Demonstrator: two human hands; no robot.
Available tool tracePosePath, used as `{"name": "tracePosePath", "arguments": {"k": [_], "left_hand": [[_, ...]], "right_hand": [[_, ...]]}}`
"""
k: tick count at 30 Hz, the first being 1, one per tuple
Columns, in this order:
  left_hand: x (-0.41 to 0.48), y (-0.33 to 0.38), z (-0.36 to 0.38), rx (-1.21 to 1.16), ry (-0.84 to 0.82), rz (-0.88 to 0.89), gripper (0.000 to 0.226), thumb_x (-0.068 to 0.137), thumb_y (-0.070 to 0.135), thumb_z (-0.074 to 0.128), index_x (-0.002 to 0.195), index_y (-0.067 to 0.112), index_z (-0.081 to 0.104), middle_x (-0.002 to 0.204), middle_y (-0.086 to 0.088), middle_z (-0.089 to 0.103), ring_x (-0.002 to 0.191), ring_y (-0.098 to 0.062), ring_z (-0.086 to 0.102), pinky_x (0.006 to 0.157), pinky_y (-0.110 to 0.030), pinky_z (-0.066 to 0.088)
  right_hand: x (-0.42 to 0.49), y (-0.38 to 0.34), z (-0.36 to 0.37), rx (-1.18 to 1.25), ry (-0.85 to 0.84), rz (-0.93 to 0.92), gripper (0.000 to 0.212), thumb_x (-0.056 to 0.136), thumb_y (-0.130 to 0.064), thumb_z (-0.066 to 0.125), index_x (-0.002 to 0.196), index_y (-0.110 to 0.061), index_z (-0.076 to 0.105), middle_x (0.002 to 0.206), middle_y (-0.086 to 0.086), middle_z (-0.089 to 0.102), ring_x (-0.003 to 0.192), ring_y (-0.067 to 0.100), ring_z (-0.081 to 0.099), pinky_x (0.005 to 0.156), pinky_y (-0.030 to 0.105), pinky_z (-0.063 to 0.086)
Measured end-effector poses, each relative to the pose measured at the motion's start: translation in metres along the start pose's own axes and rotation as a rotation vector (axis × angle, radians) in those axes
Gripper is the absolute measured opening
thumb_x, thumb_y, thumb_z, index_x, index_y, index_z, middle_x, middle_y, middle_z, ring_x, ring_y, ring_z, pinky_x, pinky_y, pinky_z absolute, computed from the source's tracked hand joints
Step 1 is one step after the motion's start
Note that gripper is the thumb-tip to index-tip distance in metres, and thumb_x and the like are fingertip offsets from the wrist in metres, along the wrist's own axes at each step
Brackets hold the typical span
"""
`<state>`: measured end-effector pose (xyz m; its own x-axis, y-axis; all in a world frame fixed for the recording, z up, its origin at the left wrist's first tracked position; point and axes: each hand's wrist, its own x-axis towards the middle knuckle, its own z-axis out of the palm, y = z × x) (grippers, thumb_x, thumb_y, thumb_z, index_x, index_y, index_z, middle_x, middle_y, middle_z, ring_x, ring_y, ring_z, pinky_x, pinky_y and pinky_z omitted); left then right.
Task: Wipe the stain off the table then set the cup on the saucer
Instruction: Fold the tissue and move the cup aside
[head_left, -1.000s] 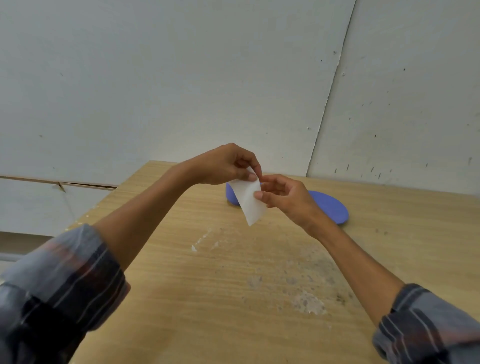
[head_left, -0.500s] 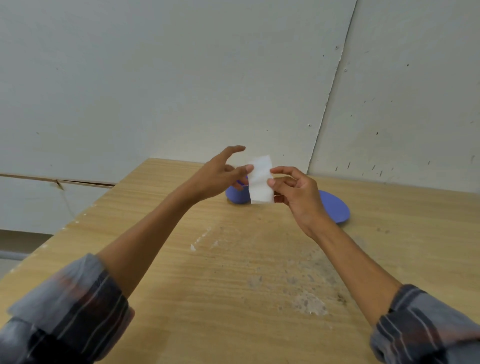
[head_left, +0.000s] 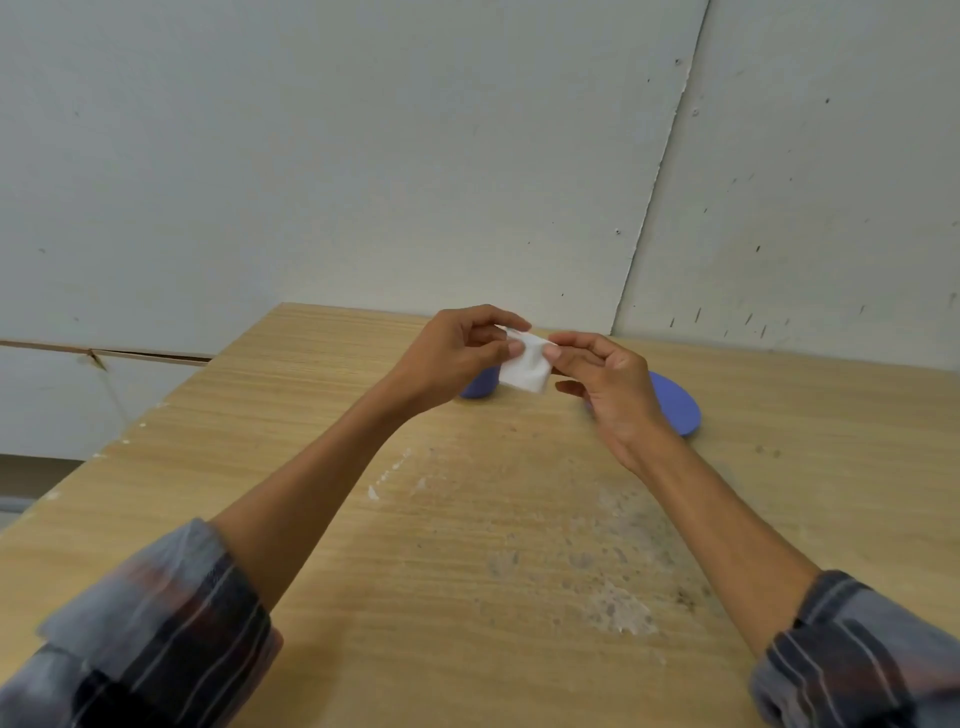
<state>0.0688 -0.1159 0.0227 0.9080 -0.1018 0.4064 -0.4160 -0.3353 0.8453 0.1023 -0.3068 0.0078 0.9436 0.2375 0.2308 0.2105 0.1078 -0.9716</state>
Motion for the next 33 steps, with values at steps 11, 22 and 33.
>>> {"name": "tracePosePath", "arguments": {"k": [11,22,33], "left_hand": [[0.030,-0.010,0.001,-0.027,-0.035,-0.022,0.011,0.087,0.015,0.069,0.097,0.011,0.072,0.082,-0.010,0.075,0.074,-0.018,0.067,0.070,-0.019,0.053],[0.036,-0.052,-0.028,0.010,0.284,-0.092,0.016,0.095,0.021,0.056,0.104,0.016,0.068,0.082,-0.001,0.074,0.073,-0.012,0.070,0.066,-0.016,0.047],[0.028,-0.100,-0.037,0.186,0.342,-0.188,0.021,0.089,0.036,0.060,0.109,0.029,0.065,0.103,0.018,0.068,0.095,0.007,0.060,0.079,-0.020,0.044]], "right_hand": [[0.023,0.012,-0.005,-0.222,-0.076,-0.181,0.023,0.079,-0.012,0.073,0.101,-0.015,0.066,0.092,0.003,0.074,0.087,0.014,0.070,0.078,0.029,0.054],[0.064,0.040,-0.017,-0.535,0.100,-0.255,0.023,0.087,-0.007,0.059,0.078,-0.026,0.069,0.083,-0.001,0.067,0.056,0.013,0.070,0.057,0.028,0.054],[0.099,0.079,-0.008,-0.886,-0.027,-0.239,0.037,0.087,-0.037,0.059,0.121,-0.021,0.062,0.117,-0.004,0.062,0.094,0.014,0.060,0.081,0.034,0.051]]}}
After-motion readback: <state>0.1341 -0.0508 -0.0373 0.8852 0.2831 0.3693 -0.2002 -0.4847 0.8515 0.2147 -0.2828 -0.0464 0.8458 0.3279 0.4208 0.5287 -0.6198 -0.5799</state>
